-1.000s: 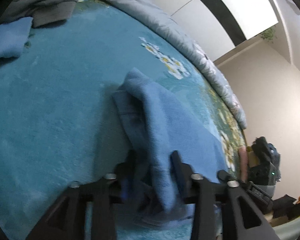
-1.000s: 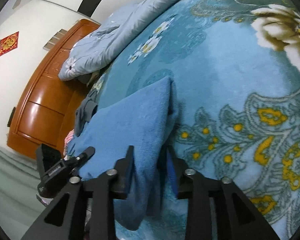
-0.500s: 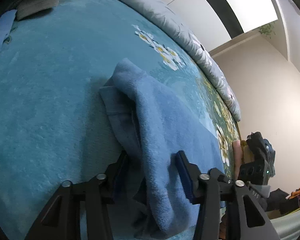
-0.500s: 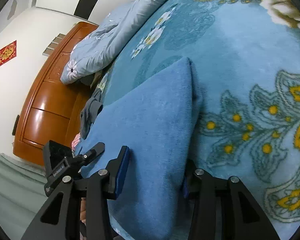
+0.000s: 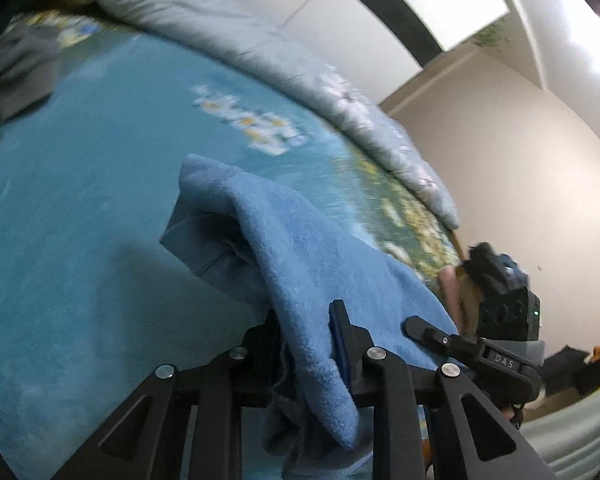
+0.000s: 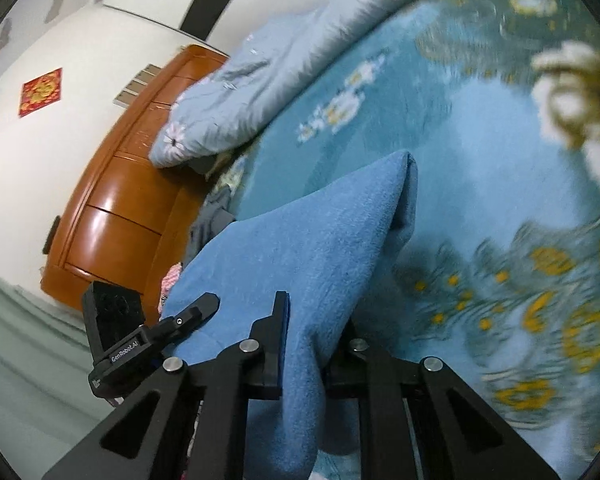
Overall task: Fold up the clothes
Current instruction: 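Lift the folded sweatshirt with both grippers and carry it toward the clothes stack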
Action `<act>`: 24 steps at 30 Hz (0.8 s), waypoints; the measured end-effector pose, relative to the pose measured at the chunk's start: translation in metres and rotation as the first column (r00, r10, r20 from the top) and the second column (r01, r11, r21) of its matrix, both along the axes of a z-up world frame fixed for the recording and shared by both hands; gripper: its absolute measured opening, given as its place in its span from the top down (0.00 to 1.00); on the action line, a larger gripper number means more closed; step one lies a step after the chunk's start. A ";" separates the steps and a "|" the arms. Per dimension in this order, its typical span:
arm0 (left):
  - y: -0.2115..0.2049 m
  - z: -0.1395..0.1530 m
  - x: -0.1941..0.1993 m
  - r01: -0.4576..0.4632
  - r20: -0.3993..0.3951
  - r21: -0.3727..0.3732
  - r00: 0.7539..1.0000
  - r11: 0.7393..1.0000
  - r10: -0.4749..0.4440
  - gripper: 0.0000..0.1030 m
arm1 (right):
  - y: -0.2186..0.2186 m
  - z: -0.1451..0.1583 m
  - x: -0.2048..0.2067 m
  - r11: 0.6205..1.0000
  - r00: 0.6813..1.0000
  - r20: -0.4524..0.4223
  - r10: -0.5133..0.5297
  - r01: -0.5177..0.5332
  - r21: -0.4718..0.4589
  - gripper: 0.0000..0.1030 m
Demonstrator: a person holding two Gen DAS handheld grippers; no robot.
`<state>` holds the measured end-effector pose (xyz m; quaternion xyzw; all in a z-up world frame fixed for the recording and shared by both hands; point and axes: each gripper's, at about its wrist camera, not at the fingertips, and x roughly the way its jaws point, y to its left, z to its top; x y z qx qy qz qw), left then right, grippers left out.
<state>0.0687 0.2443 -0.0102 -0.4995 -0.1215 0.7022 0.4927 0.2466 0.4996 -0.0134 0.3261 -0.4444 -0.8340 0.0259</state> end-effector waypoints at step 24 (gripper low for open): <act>0.366 0.222 0.206 0.559 -0.287 0.103 0.808 0.822 -0.514 0.76 | 0.248 0.252 0.270 0.820 0.940 -0.070 -0.335 0.327 0.470 0.87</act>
